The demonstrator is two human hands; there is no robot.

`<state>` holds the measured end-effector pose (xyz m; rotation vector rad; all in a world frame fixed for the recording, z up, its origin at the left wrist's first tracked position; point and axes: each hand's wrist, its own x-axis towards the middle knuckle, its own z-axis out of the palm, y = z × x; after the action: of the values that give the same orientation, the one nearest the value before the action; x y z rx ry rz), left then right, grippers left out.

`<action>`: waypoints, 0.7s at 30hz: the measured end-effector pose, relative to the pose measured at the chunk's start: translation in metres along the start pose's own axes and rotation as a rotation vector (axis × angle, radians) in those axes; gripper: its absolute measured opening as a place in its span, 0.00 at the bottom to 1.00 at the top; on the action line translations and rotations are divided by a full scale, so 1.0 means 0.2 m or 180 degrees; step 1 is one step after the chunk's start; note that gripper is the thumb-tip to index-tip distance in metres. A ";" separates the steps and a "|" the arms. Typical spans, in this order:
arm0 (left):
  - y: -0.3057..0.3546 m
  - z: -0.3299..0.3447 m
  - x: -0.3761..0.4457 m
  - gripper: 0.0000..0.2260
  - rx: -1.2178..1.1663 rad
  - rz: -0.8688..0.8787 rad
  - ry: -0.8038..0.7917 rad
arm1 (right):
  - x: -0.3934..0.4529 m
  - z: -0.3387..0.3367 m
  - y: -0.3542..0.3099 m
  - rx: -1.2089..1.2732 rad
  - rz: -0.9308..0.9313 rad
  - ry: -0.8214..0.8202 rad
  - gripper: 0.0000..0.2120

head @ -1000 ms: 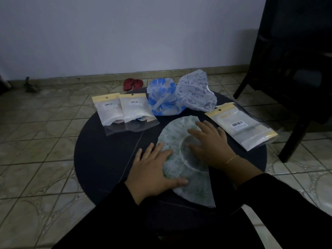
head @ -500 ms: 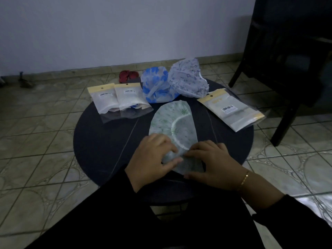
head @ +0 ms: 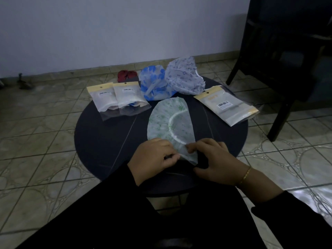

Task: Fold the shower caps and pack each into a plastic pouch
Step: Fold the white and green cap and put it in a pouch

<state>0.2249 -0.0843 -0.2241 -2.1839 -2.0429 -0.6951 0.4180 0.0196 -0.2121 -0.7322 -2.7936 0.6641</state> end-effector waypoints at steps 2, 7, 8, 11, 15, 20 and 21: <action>0.01 0.01 0.00 0.14 -0.0005 -0.0028 0.0101 | 0.00 0.01 0.01 -0.0150 -0.0058 0.0194 0.17; 0.00 0.01 -0.02 0.19 -0.0034 -0.0044 -0.0048 | -0.01 0.05 0.02 -0.0508 -0.0277 0.0720 0.17; -0.01 0.01 -0.02 0.18 -0.0017 -0.0031 -0.0029 | 0.00 0.05 0.03 -0.0454 -0.0221 0.0723 0.20; -0.02 0.02 -0.02 0.16 -0.0081 -0.0069 0.0007 | 0.01 0.05 0.03 -0.0191 -0.0021 0.0671 0.23; -0.03 0.03 -0.04 0.17 -0.0487 -0.0337 0.0034 | 0.02 0.05 0.02 0.0132 0.0203 0.0682 0.10; -0.03 0.03 -0.04 0.18 -0.0732 -0.0826 0.0110 | 0.04 0.04 0.02 0.0577 0.0709 0.0934 0.08; -0.04 0.03 -0.03 0.18 -0.0709 -0.0948 0.0094 | 0.05 0.04 0.01 0.0623 0.0760 0.0979 0.09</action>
<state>0.2198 -0.0869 -0.2340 -1.9727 -2.4073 -1.0236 0.4088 0.0227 -0.2196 -1.0381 -2.3480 0.7769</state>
